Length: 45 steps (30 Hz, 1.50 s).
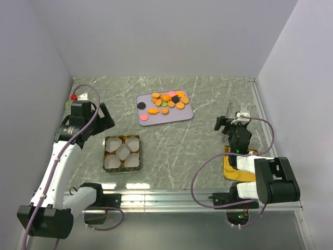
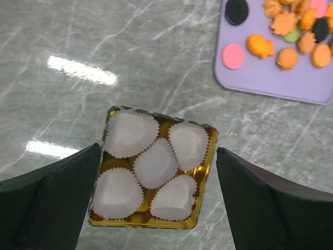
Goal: Pack the cookies
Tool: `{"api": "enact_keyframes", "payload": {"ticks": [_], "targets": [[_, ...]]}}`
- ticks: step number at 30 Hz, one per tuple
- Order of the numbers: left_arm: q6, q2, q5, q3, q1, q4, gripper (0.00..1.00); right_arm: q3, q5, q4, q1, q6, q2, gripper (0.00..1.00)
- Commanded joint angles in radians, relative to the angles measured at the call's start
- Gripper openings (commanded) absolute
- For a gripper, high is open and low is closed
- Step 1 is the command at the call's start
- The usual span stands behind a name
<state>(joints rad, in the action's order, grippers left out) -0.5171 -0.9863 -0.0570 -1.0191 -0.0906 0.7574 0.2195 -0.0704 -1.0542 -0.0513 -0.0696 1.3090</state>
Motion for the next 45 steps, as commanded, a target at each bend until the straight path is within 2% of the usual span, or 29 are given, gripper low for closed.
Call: {"api": "enact_keyframes", "payload": {"ticks": [1,5,12,17,22,23,25,26,29,31,33,34,35,40,45], "targets": [[-0.018,-0.017,-0.072,-0.061,-0.003,0.031,0.99,0.001,-0.006,-0.047,0.007,0.002,-0.010,1.00],[0.009,0.011,-0.093,-0.062,-0.003,0.014,1.00,0.003,-0.008,-0.046,0.007,0.002,-0.010,1.00],[0.023,0.058,-0.167,-0.055,-0.003,0.075,1.00,0.003,-0.006,-0.049,0.007,0.002,-0.010,1.00],[0.029,0.051,-0.084,-0.042,-0.003,0.060,1.00,0.004,-0.006,-0.046,0.008,0.002,-0.011,1.00],[0.029,0.054,-0.098,-0.012,-0.003,0.045,1.00,0.004,-0.009,-0.047,0.005,0.004,-0.011,1.00],[0.031,0.058,-0.096,-0.007,-0.003,0.042,0.99,0.018,-0.055,-0.017,-0.002,0.001,-0.028,1.00],[0.032,0.055,-0.095,-0.013,-0.003,0.046,0.99,0.099,-0.126,0.182,-0.015,-0.027,-0.083,1.00],[0.034,0.052,-0.096,-0.019,-0.003,0.051,0.99,0.241,-0.182,0.456,-0.015,-0.079,-0.112,1.00],[0.045,0.041,-0.101,-0.039,-0.003,0.056,1.00,0.525,-0.169,0.872,-0.015,-0.098,-0.096,1.00],[0.048,0.037,-0.101,-0.053,-0.003,0.062,0.99,0.611,-0.108,0.968,-0.015,-0.101,-0.091,1.00],[0.055,0.026,-0.102,-0.073,-0.003,0.063,1.00,0.691,-0.222,1.043,-0.010,-0.287,-0.100,1.00],[0.058,0.023,-0.103,-0.081,-0.003,0.065,0.99,0.727,-0.232,1.107,0.002,-0.349,-0.091,1.00],[0.060,0.018,-0.106,-0.088,-0.003,0.063,0.99,0.806,-0.227,1.264,0.011,-0.413,-0.080,1.00],[0.057,0.015,-0.096,-0.073,-0.003,0.051,0.99,1.006,-0.024,1.561,0.025,-0.404,0.071,1.00],[0.058,0.052,-0.073,-0.036,-0.004,0.028,1.00,1.107,0.116,1.815,0.033,-0.388,0.232,1.00]]}}
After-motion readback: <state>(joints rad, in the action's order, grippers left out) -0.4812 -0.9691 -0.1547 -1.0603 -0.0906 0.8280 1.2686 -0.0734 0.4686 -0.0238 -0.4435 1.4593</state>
